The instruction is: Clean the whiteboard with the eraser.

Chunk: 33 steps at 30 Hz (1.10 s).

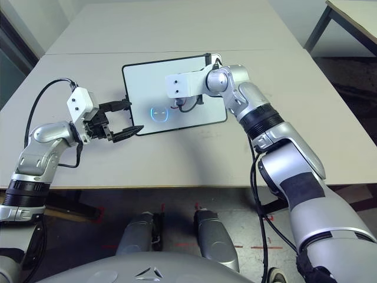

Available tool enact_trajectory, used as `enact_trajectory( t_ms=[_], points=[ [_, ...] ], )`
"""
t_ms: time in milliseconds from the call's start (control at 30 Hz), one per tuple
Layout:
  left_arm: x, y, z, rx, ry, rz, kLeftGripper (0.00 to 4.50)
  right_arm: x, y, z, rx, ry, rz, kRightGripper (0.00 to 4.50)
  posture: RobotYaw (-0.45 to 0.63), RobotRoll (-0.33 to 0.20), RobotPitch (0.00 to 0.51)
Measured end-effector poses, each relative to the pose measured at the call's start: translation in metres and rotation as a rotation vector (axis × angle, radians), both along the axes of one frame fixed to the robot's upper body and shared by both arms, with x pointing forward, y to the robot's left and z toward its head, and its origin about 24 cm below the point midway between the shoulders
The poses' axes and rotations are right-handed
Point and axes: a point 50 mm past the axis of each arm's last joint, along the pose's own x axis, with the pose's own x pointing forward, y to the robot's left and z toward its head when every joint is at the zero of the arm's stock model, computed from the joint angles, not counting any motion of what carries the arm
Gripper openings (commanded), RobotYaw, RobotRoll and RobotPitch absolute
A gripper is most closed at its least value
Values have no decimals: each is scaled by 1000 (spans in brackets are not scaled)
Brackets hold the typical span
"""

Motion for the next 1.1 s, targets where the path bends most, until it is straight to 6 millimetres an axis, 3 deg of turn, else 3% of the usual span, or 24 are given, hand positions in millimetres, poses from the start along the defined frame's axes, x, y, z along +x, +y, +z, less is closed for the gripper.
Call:
enact_trajectory(
  t_ms=[233, 433, 667, 1100],
  points=[
    [0, 0, 0, -1, 1, 0, 4500, 4, -45, 3, -101, -19, -123, 323, -146, 0, 96],
    [0, -1, 0, -2, 0, -1, 4500, 2, -56, -6, -117, 1, -149, 305, -151, 0, 95],
    [0, -1, 0, -3, 1, -1, 4500, 2, -49, -10, -107, 5, -145, 288, -151, 0, 96],
    [0, -1, 0, -3, 0, 0, 4500, 3, -2, -13, -89, -23, -52, 268, -121, 0, 98]
  ],
)
